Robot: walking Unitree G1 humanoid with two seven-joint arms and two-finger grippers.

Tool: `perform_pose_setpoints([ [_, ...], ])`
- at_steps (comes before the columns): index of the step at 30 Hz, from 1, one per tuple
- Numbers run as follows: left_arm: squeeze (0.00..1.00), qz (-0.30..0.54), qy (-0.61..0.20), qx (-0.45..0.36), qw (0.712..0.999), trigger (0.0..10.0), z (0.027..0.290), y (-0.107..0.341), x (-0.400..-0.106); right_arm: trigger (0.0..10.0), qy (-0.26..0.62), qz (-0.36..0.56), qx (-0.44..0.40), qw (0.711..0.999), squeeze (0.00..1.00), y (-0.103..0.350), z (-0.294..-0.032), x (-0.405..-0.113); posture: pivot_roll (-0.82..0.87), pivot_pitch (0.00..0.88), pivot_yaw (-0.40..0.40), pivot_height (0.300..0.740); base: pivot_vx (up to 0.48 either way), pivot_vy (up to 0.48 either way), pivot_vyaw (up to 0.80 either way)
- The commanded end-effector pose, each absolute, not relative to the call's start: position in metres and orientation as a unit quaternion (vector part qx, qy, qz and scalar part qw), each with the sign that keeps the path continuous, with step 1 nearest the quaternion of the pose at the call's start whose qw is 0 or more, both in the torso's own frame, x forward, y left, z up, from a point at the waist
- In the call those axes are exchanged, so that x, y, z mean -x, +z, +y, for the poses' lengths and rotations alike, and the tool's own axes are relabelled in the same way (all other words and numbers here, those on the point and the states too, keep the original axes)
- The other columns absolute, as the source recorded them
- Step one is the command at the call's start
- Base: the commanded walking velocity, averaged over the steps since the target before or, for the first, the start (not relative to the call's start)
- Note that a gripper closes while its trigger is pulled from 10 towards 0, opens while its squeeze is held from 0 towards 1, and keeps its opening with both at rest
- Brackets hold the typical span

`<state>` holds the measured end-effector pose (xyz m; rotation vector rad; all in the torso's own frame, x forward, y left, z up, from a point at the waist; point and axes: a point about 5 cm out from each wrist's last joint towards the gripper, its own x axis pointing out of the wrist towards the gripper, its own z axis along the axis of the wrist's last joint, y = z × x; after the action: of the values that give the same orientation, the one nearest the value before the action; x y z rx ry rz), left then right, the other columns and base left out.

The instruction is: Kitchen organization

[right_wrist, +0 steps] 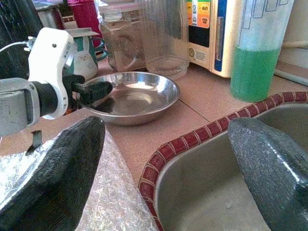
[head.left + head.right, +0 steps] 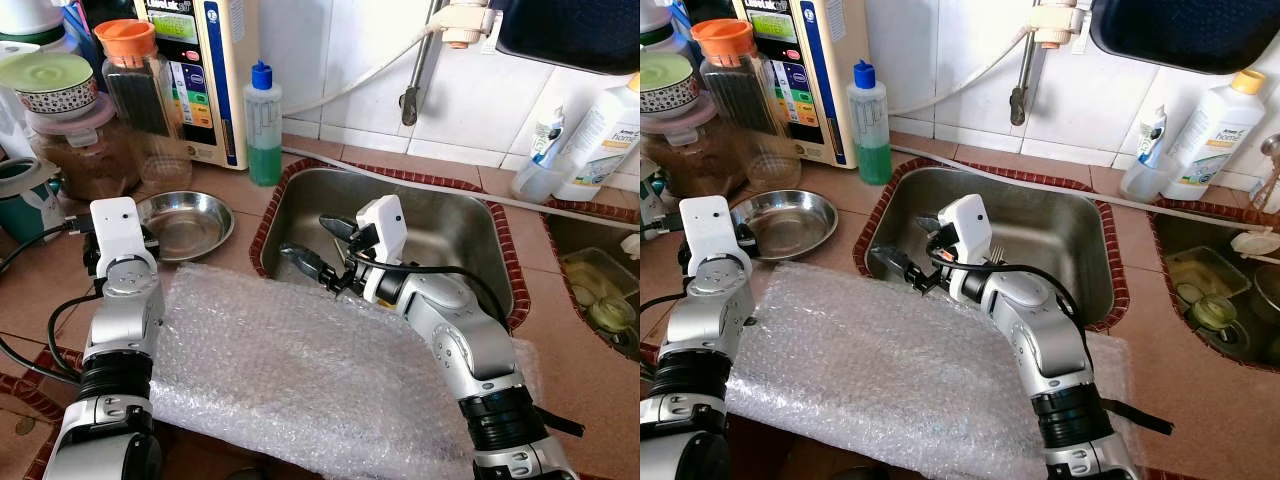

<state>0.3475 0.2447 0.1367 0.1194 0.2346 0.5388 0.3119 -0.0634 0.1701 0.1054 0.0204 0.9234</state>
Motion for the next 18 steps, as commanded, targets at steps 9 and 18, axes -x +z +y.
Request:
perform_pose_setpoints([
  [9,0.0,0.127,0.281,-0.052,0.95,0.0,0.2473,0.1328,-0.3439,10.0,0.441,0.004,-0.039,0.897,0.0,0.1741,-0.0642,-0.3133,0.11,0.024,-0.029,0.74,0.0,0.0,0.0],
  [18,0.0,0.11,0.29,-0.029,0.95,0.0,0.2463,0.1373,-0.3425,10.0,0.436,0.005,-0.036,0.899,0.0,0.1738,-0.0659,-0.3151,0.11,0.024,-0.032,0.74,0.0,0.0,0.0],
])
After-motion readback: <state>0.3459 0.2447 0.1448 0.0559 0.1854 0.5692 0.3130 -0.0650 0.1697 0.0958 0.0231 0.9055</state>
